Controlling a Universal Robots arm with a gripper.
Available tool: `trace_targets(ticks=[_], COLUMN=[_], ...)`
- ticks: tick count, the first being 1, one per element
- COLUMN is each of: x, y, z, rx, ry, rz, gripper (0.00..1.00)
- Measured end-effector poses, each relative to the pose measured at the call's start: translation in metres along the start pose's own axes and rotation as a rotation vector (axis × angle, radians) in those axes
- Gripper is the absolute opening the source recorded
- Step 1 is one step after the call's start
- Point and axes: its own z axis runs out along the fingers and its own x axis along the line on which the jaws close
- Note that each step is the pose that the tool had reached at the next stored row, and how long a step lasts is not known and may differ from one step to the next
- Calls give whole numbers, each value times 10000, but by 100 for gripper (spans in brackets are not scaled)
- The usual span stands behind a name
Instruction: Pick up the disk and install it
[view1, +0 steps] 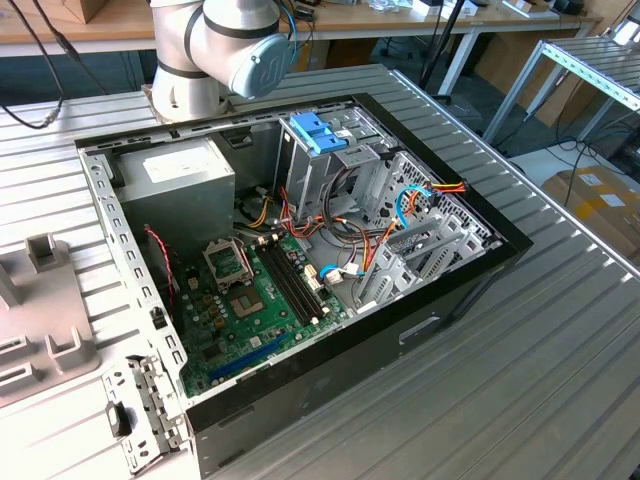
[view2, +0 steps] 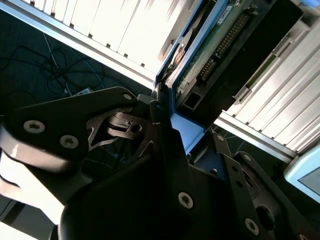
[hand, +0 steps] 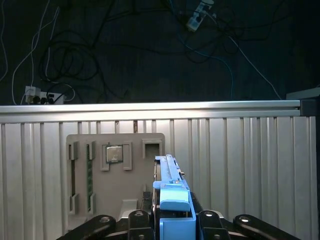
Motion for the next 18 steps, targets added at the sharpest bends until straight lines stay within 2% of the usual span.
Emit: trace_targets(ticks=[18], x=[-6], y=[0], z=[-165], rx=[-2], ry=[-58], rz=[-1], gripper=[37])
